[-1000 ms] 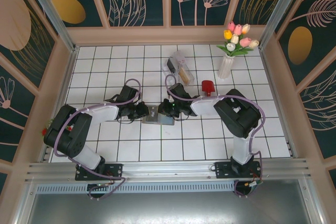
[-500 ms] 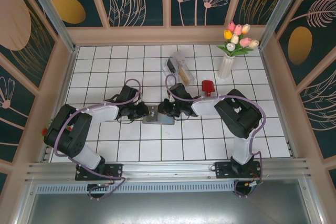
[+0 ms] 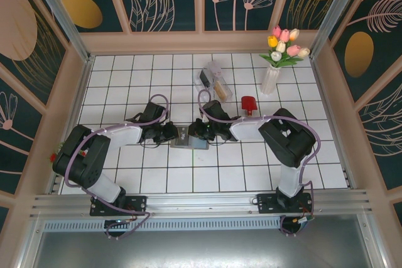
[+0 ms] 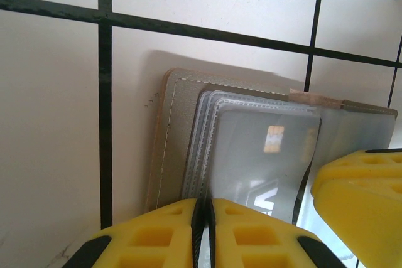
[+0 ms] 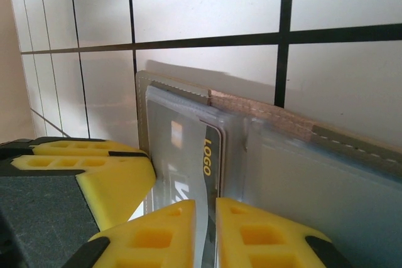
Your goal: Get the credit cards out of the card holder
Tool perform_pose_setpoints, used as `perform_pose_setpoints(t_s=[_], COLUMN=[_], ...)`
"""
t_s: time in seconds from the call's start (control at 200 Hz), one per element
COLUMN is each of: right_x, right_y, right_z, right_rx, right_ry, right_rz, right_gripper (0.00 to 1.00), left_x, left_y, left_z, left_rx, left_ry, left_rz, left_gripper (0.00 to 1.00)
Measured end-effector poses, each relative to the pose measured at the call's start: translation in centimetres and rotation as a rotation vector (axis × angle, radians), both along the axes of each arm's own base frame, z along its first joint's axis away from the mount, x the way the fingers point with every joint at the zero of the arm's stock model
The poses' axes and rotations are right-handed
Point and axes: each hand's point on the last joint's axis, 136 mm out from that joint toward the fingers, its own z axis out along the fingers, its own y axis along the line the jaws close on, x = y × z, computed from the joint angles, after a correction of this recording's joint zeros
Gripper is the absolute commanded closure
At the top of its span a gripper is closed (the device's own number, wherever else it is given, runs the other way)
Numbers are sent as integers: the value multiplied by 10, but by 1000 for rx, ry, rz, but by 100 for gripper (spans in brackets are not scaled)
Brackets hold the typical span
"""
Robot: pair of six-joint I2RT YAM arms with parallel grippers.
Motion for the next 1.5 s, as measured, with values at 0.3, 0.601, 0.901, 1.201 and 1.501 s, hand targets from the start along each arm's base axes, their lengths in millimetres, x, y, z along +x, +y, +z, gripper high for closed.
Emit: perform_pose_setpoints(t_s=[0.3, 0.601, 0.901, 1.201, 1.501], right_x=[0, 0, -1, 0, -1], right_y=[0, 2, 3, 1, -1], right_z=[-1, -8, -8, -7, 0], right_rx=[-22, -33, -28, -14, 1], right_ry=[1, 15, 19, 11, 15], right_rz=[-3, 2, 7, -3, 3], right_gripper=[82, 83, 86, 94, 94], left_x=[0, 0, 0, 0, 1], left_y=[0, 0, 0, 0, 1], left_z=[0, 0, 0, 0, 0], left_rx=[0, -1, -3, -4, 2], left_ry=[0, -1, -1, -3, -7], left_rz=[0, 0, -1, -1, 6], left_gripper=[84, 84, 84, 78, 77])
